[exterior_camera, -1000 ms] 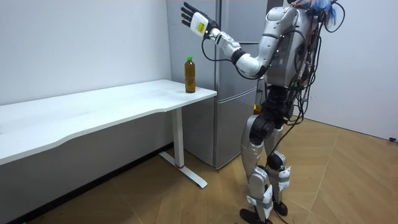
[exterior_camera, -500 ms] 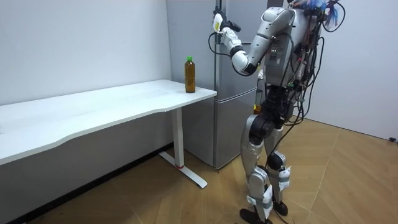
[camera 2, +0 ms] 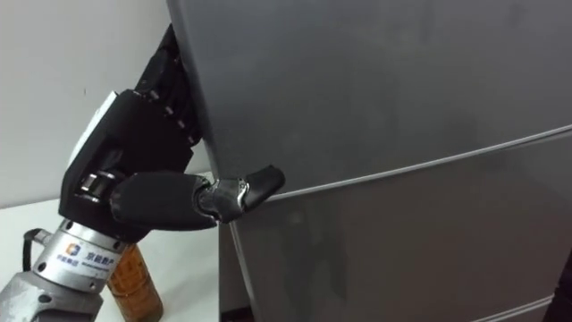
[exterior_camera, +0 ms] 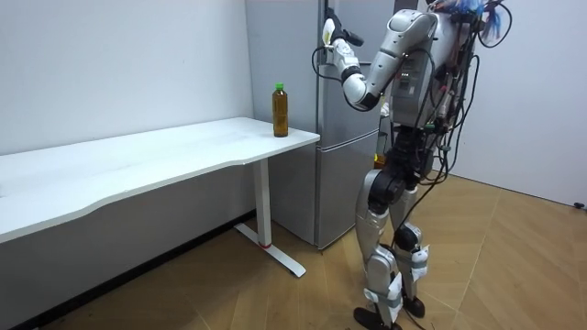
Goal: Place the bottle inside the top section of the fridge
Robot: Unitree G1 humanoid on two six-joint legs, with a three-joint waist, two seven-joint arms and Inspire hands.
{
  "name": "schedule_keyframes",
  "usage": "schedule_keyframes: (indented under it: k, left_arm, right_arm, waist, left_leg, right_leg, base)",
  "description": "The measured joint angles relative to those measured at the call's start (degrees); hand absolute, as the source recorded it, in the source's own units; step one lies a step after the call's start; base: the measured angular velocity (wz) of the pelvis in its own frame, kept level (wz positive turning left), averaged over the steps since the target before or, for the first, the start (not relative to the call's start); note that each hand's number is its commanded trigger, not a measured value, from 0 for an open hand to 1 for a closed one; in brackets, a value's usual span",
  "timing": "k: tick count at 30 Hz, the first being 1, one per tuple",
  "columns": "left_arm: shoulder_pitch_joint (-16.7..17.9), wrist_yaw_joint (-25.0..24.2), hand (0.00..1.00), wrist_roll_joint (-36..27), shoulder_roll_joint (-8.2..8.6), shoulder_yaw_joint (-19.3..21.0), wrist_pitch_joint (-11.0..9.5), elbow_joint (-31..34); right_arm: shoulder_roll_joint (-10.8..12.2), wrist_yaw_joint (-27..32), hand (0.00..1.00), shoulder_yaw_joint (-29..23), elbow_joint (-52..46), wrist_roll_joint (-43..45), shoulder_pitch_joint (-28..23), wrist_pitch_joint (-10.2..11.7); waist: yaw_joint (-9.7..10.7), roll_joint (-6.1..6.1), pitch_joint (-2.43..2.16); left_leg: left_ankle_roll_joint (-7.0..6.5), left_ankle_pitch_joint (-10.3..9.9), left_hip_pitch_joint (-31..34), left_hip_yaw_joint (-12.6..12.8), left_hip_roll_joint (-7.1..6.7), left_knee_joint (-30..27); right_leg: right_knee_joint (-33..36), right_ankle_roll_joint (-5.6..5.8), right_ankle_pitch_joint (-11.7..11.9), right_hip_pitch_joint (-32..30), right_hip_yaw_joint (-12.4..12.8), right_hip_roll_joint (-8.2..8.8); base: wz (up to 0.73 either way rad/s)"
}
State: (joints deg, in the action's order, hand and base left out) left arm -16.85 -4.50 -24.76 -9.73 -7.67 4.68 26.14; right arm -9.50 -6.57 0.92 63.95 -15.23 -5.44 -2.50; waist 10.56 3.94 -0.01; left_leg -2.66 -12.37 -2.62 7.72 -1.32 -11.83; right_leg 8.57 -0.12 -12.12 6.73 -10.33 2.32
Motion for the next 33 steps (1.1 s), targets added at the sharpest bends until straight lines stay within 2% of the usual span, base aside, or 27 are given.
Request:
schedule_keyframes:
  k: [5,10,13,16,17,18,20,21,33]
  left_arm:
    - [0.0,0.7,1.0,0.0,-0.01,2.5,0.0,0.0]
    - [0.0,1.0,1.0,-1.7,0.14,2.2,-1.7,0.5]
    - [0.2,1.1,0.9,-2.6,0.03,1.5,-1.8,0.5]
    - [0.2,1.6,0.68,-2.6,0.05,1.2,-1.9,0.5]
    - [0.2,1.7,0.55,-2.7,0.03,1.2,-1.9,0.4]
    - [0.2,1.7,0.47,-2.7,0.03,1.1,-2.1,0.4]
    - [0.2,1.6,0.11,-2.7,0.0,0.6,-2.1,0.4]
    - [0.2,1.5,0.0,-2.8,0.0,0.4,-2.2,0.5]
    - [0.2,0.4,0.0,-3.3,-0.58,-1.7,-2.1,0.4]
  right_arm:
    - [-0.2,0.1,0.0,0.4,0.4,-0.2,0.2,0.0]
    - [-0.4,0.2,0.0,1.9,0.2,-0.3,0.3,0.0]
    - [-0.6,0.1,0.0,2.5,0.2,-0.2,0.3,0.0]
    - [-1.4,-0.5,0.0,3.5,0.0,0.0,0.8,0.0]
    - [-1.6,-0.6,0.0,3.6,-0.1,0.0,0.7,0.0]
    - [-1.8,-0.6,0.0,3.7,-0.1,0.0,0.7,0.0]
    - [-2.0,-0.6,0.0,4.2,-0.2,0.0,0.7,0.0]
    - [-2.0,-0.6,0.0,4.2,-0.2,0.1,0.7,0.0]
    - [-2.2,-1.2,0.0,4.5,-0.2,0.2,0.8,0.0]
  waist:
    - [-0.2,0.09,-0.05]
    - [-0.9,0.4,-0.22]
    - [-1.9,0.39,-0.16]
    - [-2.0,0.87,0.08]
    - [-2.1,1.0,0.12]
    - [-2.3,1.14,0.11]
    - [-2.5,1.16,0.1]
    - [-2.6,1.18,0.07]
    - [-2.7,0.95,0.11]
  left_leg:
    - [-0.16,0.1,0.5,-0.1,-0.22,0.0]
    - [-0.19,0.1,0.5,-0.1,-0.39,0.1]
    - [-0.32,0.1,0.7,-0.2,-0.39,0.1]
    - [-0.62,0.2,1.0,-0.4,-0.38,0.2]
    - [-0.77,0.3,1.0,-0.4,-0.38,0.5]
    - [-0.83,0.4,1.1,-0.3,-0.39,0.5]
    - [-0.87,0.4,1.1,-0.3,-0.4,0.5]
    - [-0.9,0.4,1.1,-0.3,-0.41,0.5]
    - [-1.33,0.7,1.4,-0.3,-0.57,0.4]
  right_leg:
    - [0.0,0.13,0.1,-0.4,0.0,0.11]
    - [0.1,0.35,0.2,-0.4,0.7,0.01]
    - [0.2,0.42,0.3,-0.6,0.8,-0.01]
    - [0.3,0.58,0.6,-0.9,0.9,-0.07]
    - [0.3,0.62,0.7,-0.9,0.9,-0.08]
    - [0.3,0.65,0.8,-0.9,0.9,-0.07]
    - [0.3,0.68,0.9,-0.9,0.9,-0.06]
    - [0.3,0.7,0.9,-0.9,0.9,-0.05]
    - [0.3,1.0,1.5,-0.8,0.7,0.13]
  base:
    - [0.05]
    - [0.02]
    - [0.04]
    - [0.01]
    - [0.0]
    - [0.0]
    - [0.0]
    - [0.0]
    - [0.0]
